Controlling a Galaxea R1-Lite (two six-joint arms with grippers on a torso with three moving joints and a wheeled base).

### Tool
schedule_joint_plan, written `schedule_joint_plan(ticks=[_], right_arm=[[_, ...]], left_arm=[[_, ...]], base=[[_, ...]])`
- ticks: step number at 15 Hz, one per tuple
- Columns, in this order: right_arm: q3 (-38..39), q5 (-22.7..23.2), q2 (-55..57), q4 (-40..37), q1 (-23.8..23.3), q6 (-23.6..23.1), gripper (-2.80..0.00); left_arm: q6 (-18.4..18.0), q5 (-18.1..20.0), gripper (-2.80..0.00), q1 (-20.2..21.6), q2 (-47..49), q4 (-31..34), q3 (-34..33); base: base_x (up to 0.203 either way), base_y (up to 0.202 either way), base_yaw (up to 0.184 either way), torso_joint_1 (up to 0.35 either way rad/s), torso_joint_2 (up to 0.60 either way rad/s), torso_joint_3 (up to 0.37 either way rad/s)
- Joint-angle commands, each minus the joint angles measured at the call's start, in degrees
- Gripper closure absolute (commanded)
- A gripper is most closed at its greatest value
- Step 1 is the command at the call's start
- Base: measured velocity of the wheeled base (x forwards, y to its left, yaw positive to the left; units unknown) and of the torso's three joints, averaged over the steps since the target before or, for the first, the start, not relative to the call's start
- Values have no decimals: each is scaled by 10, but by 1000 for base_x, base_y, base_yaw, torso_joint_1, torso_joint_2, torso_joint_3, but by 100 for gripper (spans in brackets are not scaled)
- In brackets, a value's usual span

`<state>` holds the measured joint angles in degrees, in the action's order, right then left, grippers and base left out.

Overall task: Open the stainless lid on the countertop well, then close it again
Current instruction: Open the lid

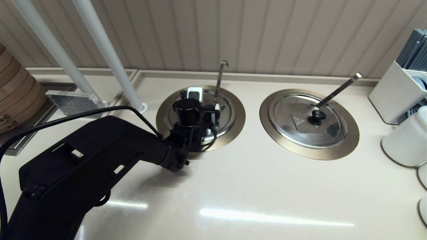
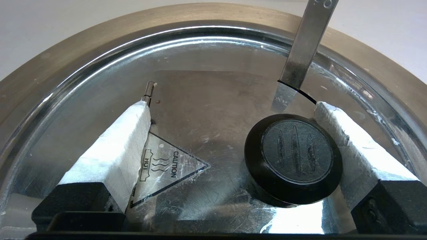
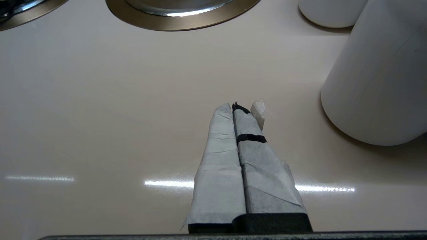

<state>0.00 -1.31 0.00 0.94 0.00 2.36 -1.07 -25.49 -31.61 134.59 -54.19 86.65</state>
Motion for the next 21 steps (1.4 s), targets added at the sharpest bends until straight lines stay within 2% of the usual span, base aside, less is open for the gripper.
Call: schedule_joint_plan(ticks=[1, 7, 21], right_arm=[[3, 0, 0, 0, 0, 0, 0], [3, 1, 0, 0, 0, 0, 0], [3, 0, 0, 0, 0, 0, 0]], left_arm=[[-1, -2, -280, 0, -6, -5, -1], [0, -2, -280, 4, -17, -6, -1], [1, 5, -280, 58, -76, -5, -11]], base=[[0, 0, 0, 0, 0, 0], [0, 0, 0, 0, 0, 0], [0, 0, 0, 0, 0, 0]])
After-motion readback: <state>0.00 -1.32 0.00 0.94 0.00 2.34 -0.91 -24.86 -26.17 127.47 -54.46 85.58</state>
